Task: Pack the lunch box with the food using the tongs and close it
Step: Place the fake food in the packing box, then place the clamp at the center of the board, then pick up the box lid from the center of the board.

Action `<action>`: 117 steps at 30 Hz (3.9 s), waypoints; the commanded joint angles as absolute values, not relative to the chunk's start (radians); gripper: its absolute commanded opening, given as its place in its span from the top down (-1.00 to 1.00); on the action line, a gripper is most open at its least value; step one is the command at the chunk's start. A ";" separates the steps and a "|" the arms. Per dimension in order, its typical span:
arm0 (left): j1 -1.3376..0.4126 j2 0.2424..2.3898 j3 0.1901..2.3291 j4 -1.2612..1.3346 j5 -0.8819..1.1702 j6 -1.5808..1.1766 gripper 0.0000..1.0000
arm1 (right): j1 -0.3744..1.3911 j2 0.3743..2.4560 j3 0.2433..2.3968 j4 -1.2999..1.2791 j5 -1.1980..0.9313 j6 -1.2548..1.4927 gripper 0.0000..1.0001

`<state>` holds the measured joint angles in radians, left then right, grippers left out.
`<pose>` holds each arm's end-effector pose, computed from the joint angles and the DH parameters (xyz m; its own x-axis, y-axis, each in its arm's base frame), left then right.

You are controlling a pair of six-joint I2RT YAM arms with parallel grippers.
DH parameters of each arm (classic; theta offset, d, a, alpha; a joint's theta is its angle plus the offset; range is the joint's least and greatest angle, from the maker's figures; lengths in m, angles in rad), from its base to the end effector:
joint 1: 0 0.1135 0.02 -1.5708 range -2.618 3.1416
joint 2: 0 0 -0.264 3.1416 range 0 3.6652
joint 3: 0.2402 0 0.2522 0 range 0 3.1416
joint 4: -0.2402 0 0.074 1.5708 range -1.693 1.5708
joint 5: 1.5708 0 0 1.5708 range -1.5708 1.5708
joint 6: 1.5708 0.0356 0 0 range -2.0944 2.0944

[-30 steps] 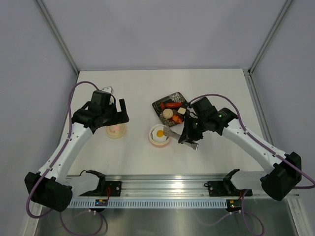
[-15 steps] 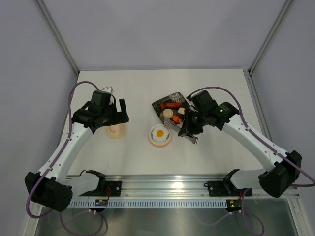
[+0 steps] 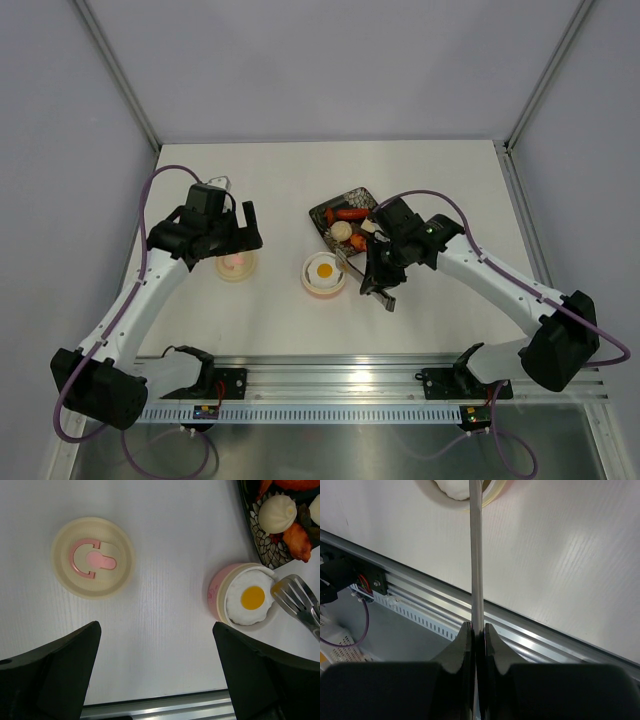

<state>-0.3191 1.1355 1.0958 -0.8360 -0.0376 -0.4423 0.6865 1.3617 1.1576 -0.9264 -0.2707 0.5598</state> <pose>0.2150 -0.0696 0.3190 -0.7834 -0.1916 -0.5912 -0.0494 0.9675 -0.2480 0.1977 0.1743 0.2829 -0.9640 -0.1284 -0.2327 -0.2207 0.8748 0.4313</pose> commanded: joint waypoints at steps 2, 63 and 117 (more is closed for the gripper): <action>-0.322 1.140 1.109 -0.798 -0.034 -0.434 -0.98 | 0.695 1.358 1.216 -0.979 -0.224 0.534 1.00; -0.321 1.112 1.089 -0.851 -0.115 -0.417 -0.98 | 0.156 1.572 1.092 -0.501 0.434 0.514 -0.90; -0.202 1.735 1.138 -0.795 -0.338 -1.025 -0.66 | 0.186 1.193 1.055 -0.698 0.092 0.509 -0.90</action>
<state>-0.2085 1.7302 1.1305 -0.8108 -0.3004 -0.9699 0.1768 1.2186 1.0580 -0.6933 0.1101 0.5190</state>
